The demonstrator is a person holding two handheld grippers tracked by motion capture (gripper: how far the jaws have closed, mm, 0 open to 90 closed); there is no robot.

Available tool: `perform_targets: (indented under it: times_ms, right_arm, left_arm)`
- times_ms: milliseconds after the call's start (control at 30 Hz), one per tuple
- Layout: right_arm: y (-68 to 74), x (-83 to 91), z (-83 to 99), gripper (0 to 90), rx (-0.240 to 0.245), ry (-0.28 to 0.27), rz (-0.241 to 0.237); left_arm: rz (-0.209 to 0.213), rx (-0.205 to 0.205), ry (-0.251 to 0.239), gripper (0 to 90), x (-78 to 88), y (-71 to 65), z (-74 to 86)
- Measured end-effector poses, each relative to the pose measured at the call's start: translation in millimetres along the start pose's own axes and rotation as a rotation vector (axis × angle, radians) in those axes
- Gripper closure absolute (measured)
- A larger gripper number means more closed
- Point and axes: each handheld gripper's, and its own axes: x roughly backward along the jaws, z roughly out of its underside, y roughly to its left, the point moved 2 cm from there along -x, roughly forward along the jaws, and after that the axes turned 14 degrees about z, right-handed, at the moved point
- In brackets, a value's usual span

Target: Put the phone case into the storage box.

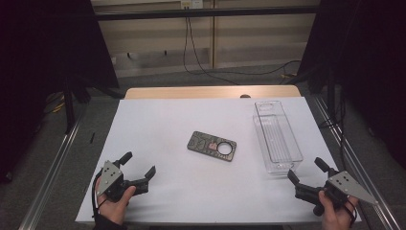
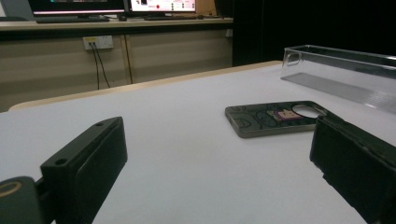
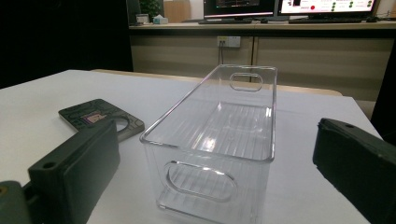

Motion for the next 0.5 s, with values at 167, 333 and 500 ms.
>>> perform_targets:
  times_ms: [167, 333, 500]
  right_arm:
    - [-0.3, 0.4, -0.1, 0.0, -0.003, -0.002, -0.005]
    - [-1.3, 0.2, 0.7, 0.0, -0.006, -0.001, -0.011]
    - [-2.2, -0.5, 1.0, 0.0, -0.013, 0.003, -0.013]
  left_arm:
    - [-0.001, 0.001, -0.002, 3.9, 0.7, -3.1, -2.1]
    - [-0.002, 0.014, 0.009, 3.9, -2.5, -2.3, -0.6]
    - [-0.015, 0.015, 0.016, 3.9, -4.1, -2.4, -0.3]
